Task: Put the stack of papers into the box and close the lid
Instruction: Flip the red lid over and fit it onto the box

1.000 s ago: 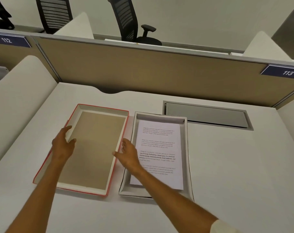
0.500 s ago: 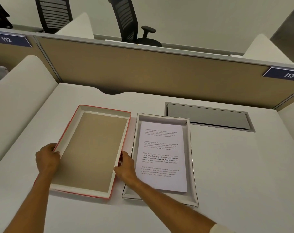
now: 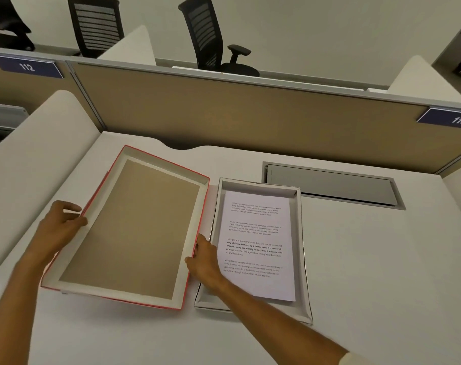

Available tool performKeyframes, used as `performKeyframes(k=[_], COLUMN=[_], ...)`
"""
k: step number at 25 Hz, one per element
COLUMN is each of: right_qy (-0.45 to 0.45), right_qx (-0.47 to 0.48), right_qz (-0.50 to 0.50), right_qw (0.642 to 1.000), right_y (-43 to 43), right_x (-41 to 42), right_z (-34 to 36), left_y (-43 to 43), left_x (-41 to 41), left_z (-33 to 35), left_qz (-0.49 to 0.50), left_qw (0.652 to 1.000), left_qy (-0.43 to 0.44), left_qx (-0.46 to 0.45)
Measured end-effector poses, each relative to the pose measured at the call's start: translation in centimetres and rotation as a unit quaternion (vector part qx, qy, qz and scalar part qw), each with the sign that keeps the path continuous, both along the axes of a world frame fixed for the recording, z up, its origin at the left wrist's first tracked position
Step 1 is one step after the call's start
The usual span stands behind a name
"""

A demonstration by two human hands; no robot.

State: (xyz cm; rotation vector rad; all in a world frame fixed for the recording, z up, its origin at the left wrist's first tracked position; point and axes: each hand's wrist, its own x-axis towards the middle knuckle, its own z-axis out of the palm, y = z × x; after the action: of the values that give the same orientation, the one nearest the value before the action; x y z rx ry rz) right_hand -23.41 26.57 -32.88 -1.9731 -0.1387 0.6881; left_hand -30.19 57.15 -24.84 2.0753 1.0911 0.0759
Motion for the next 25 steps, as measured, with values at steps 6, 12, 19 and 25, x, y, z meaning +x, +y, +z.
performKeyframes(k=[6,12,19,25], right_qy=[-0.068,-0.007,0.061,0.078], right_qx=[0.039,0.181,0.269,0.214], right_qz=[0.035,0.052,0.007,-0.012], right_qw=[0.996,0.982,0.961,0.974], right_y=[1.2,4.1,4.3,2.7], right_x=[0.6,2.2,4.2,4.6], right_z=[5.2,12.6,17.3,18.0], left_y=[-5.8,-11.8,-17.7,-19.8], left_x=[0.1,1.0,2.5,2.4], left_z=[5.1,8.3,10.2,11.0], left_qz=[-0.003,-0.034,-0.069,-0.128], left_qw=[0.995,0.984,0.964,0.978], left_qy=[-0.081,-0.112,-0.102,-0.073], left_qx=[0.061,0.137,0.234,0.148])
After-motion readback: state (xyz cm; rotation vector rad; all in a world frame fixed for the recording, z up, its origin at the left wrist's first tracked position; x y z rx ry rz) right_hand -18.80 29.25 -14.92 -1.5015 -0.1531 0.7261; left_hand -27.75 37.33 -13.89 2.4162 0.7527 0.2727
